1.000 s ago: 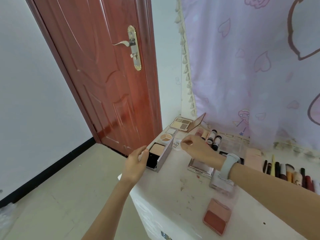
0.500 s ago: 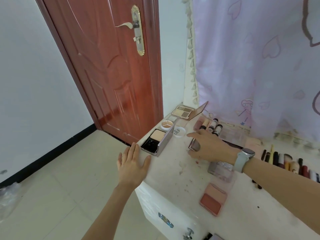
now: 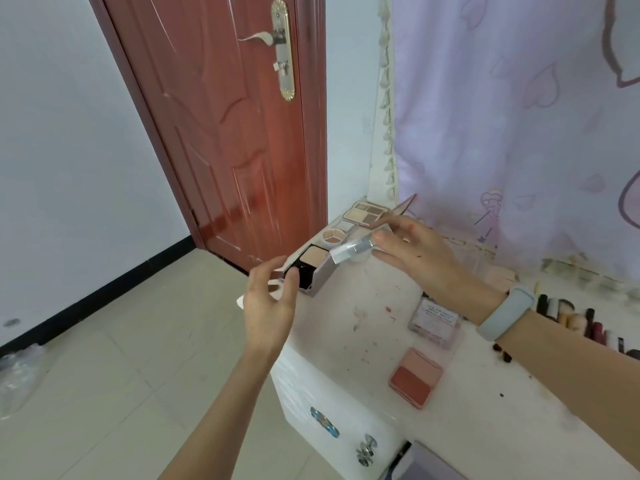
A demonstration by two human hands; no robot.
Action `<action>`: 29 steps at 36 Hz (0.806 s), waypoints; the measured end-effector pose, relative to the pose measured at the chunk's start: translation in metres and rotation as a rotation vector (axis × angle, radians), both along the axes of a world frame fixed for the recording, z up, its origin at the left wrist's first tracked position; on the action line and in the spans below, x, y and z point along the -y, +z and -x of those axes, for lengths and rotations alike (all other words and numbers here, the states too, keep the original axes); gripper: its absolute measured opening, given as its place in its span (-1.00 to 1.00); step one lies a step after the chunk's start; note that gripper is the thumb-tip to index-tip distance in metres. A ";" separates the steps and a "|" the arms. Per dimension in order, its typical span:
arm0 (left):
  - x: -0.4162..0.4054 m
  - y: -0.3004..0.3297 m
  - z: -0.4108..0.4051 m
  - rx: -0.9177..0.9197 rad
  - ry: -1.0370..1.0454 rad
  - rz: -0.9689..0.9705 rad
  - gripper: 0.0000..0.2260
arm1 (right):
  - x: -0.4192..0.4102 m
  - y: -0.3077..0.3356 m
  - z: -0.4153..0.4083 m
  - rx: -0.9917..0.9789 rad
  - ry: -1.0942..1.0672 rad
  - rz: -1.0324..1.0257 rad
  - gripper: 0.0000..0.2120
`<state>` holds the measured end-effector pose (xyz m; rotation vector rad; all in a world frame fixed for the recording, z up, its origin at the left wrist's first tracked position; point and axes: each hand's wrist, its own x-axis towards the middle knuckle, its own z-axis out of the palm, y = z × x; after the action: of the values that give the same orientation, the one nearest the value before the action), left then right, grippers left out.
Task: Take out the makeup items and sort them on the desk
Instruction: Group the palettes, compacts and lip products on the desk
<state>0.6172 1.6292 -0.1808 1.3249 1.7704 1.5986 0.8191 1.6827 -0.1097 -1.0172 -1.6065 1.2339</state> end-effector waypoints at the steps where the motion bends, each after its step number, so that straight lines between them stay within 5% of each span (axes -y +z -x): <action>1: 0.005 0.012 -0.006 0.144 -0.083 0.016 -0.80 | 0.003 0.000 0.001 -0.070 0.020 0.023 -0.69; 4: 0.014 0.037 -0.021 0.506 -0.401 0.092 -0.62 | 0.011 0.000 0.008 -0.170 0.032 0.032 -0.66; 8: 0.014 0.048 -0.029 0.565 -0.544 0.049 -0.49 | 0.023 -0.001 0.012 -0.094 0.031 -0.001 -0.60; 13: 0.012 0.042 -0.031 0.560 -0.498 0.031 -0.48 | 0.028 -0.001 -0.001 0.227 0.134 -0.090 -0.90; 17: 0.017 0.031 -0.039 0.535 -0.342 0.124 -0.20 | 0.035 -0.004 -0.007 0.538 0.128 -0.225 -0.87; 29: 0.034 0.011 -0.050 0.553 -0.337 0.213 -0.39 | 0.053 -0.023 -0.001 0.922 0.103 -0.575 -0.77</action>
<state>0.6674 1.5951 -0.1702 0.9050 1.2620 1.3704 0.8202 1.6296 -0.1326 -1.1843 -2.5297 0.2511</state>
